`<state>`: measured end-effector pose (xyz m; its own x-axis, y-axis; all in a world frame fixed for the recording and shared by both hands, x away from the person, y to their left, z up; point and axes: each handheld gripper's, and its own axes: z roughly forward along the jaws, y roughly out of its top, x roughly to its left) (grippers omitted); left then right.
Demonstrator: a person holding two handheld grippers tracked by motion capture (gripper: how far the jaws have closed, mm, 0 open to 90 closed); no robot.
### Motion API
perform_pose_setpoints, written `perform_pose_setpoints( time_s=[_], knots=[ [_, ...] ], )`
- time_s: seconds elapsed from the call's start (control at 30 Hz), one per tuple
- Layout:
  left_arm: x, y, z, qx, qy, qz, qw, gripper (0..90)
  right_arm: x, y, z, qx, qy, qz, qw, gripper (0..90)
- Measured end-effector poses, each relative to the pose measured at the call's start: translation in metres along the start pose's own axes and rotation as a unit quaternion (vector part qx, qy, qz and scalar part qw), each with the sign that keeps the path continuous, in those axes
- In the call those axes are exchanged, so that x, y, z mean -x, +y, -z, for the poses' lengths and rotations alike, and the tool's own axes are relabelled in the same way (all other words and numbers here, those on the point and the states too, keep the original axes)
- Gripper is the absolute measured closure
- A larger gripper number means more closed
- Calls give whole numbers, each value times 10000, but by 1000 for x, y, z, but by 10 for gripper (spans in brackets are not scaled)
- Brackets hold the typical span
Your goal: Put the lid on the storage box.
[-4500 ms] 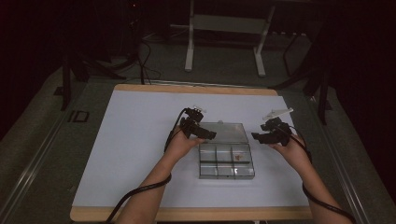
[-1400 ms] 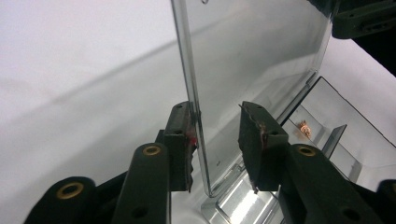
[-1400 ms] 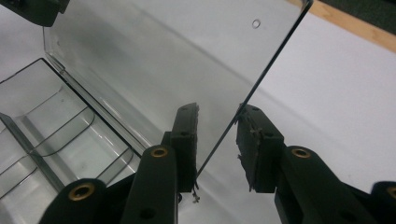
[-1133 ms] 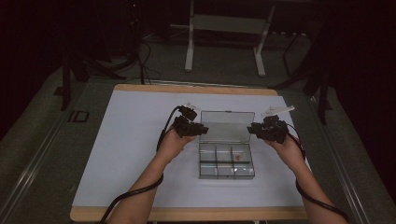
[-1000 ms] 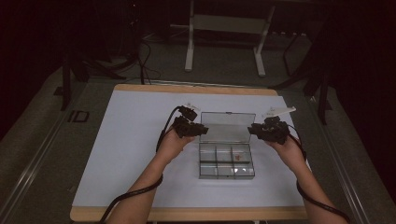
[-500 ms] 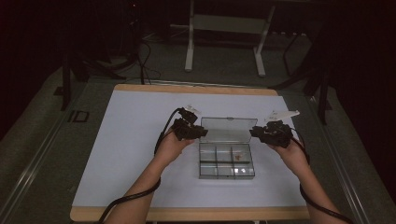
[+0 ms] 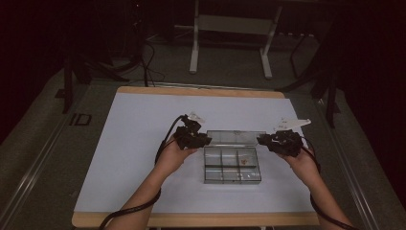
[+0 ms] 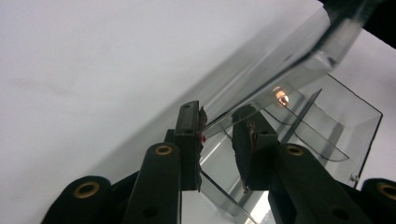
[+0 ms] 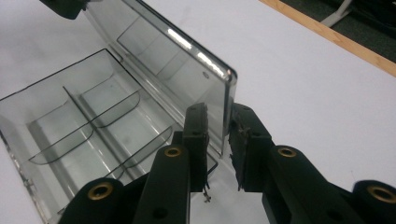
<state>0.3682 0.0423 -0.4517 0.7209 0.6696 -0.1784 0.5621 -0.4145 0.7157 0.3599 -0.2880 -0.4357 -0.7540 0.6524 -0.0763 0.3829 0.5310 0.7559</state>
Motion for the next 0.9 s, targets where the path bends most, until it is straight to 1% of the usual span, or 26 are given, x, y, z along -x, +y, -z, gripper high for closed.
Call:
perform_pose_setpoints(
  time_s=[0.13, 0.23, 0.27, 0.37, 0.57, 0.6, 0.73, 0.9],
  knots=[
    [3, -5, 2, -8, 18, -59, 10000, 745, -3, -4, 2, -3, 28, 57, 10000, 764],
    [6, -7, 3, -2, 36, -64, 10000, 745, -6, -7, 4, -2, 40, 76, 10000, 763],
    [8, -8, 3, -31, 71, -103, 9999, 744, -7, -8, 4, 4, 36, 91, 10000, 764],
    [10, -10, 3, -59, 86, -147, 9998, 742, -9, -12, 6, 13, 56, 88, 9999, 764],
    [13, -18, 2, -56, 88, -130, 9999, 739, -11, -18, 7, 62, 132, 49, 9999, 759],
    [13, -19, 2, -96, 87, -135, 9998, 739, -12, -19, 7, 59, 138, 60, 9999, 758],
    [15, -23, 2, -116, 110, -149, 9998, 739, -15, -24, 7, 42, 116, 84, 9999, 750],
    [16, -29, 2, -116, 72, -147, 9998, 740, -19, -31, 6, 8, 101, 94, 9999, 744]
  ],
)
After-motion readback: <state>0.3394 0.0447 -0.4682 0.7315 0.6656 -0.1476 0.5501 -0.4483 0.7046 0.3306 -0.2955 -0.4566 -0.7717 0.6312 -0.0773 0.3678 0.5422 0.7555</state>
